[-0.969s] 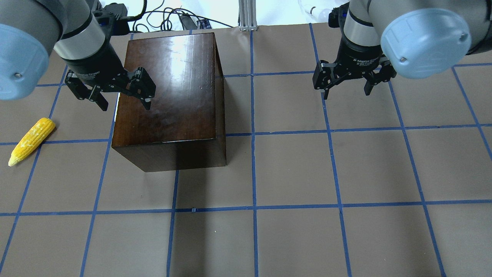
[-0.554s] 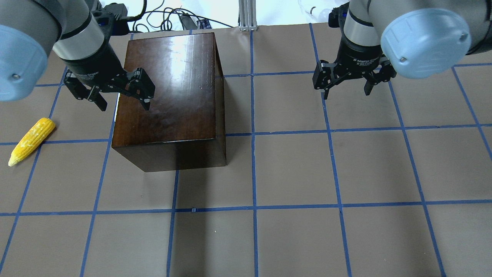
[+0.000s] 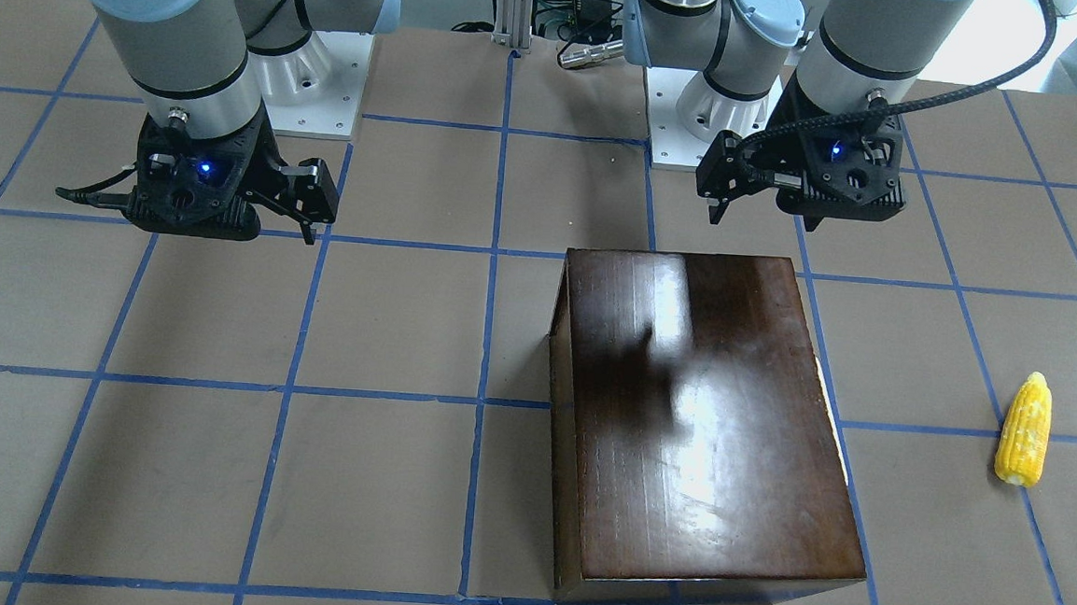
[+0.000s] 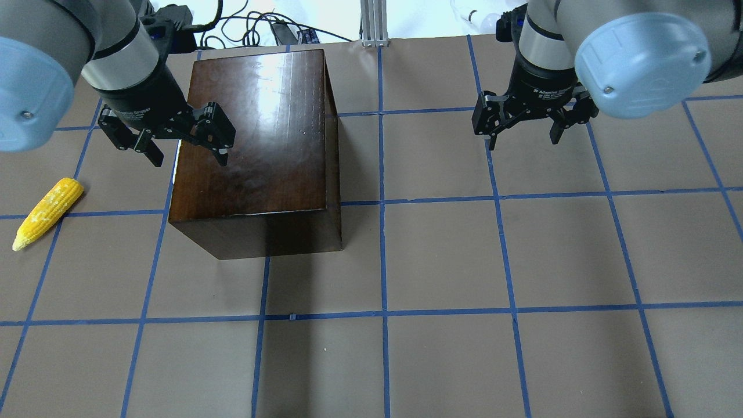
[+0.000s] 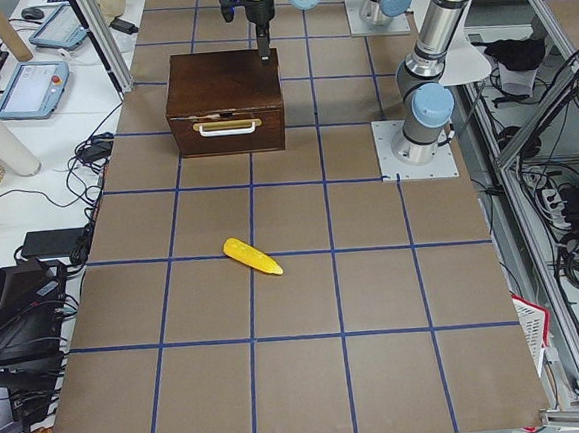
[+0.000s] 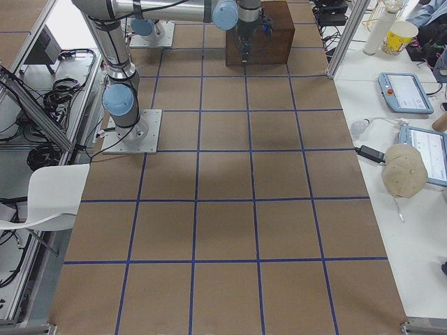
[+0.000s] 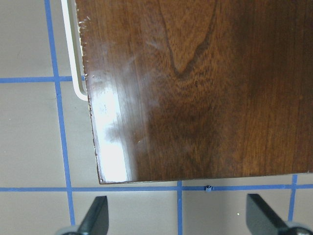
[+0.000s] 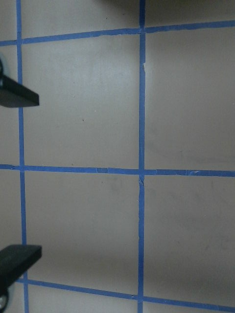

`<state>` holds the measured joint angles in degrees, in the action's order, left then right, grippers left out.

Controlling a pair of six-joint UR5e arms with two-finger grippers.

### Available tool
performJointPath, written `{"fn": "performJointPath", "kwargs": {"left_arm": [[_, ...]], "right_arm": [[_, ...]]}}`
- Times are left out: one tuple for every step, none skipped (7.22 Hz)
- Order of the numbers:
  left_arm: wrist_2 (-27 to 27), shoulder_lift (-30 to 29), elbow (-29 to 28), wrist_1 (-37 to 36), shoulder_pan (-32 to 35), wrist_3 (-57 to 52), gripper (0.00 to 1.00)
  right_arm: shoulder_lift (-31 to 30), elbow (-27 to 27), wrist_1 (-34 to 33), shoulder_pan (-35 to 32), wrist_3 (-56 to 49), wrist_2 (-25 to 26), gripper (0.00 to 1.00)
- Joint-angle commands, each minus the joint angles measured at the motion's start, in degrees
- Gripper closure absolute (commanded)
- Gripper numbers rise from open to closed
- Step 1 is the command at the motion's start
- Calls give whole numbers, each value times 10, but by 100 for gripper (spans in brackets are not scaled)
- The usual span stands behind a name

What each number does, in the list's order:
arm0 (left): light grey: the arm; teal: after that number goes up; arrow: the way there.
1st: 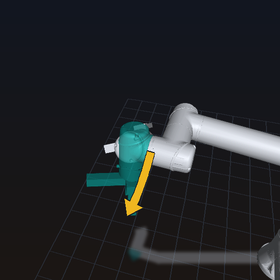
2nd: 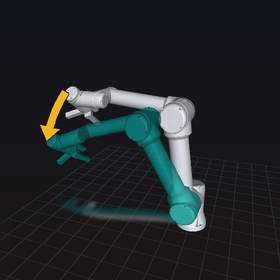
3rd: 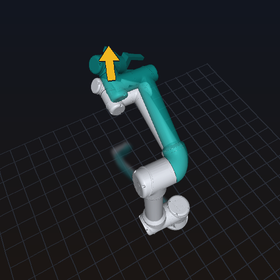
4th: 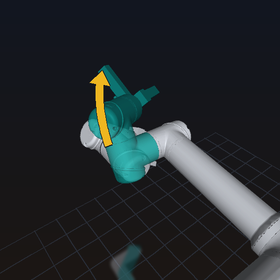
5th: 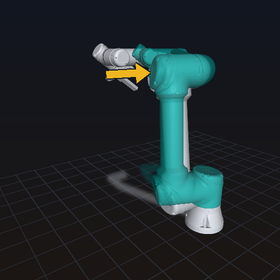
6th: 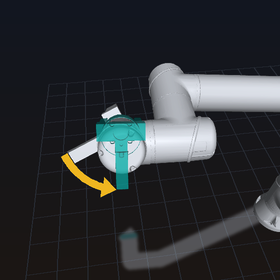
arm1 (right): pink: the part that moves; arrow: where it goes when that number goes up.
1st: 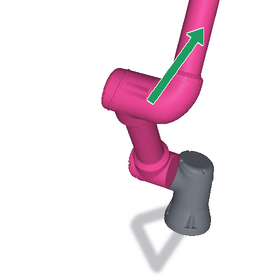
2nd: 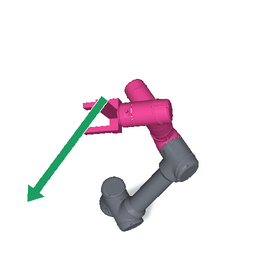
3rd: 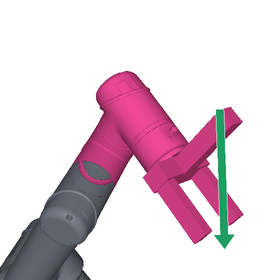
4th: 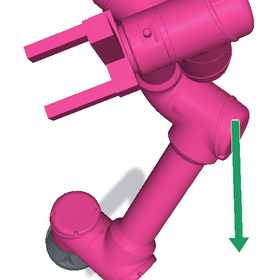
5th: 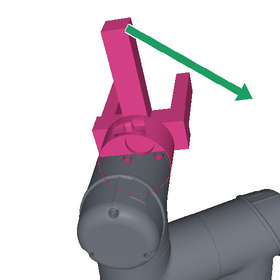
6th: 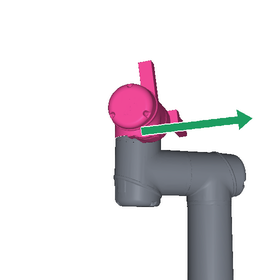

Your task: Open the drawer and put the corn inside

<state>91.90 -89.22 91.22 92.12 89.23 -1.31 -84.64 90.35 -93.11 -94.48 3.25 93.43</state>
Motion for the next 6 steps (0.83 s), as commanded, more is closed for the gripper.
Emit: {"fn": "performJointPath", "kwargs": {"left_arm": [[-1,-4,-2,-1,-7,0,0],[-1,0,-4,-2,-12,0,0],[-2,4,-8,-4,-23,-1,0],[-4,0,-9,-29,-44,-1,0],[-7,-8,-11,-74,-64,-4,0],[-8,-17,-20,-107,-83,-26,0]], "right_arm": [[0,0,0,0,0,0,0],[0,0,0,0,0,0,0],[0,0,0,0,0,0,0],[0,0,0,0,0,0,0],[0,0,0,0,0,0,0],[0,0,0,0,0,0,0]]}}
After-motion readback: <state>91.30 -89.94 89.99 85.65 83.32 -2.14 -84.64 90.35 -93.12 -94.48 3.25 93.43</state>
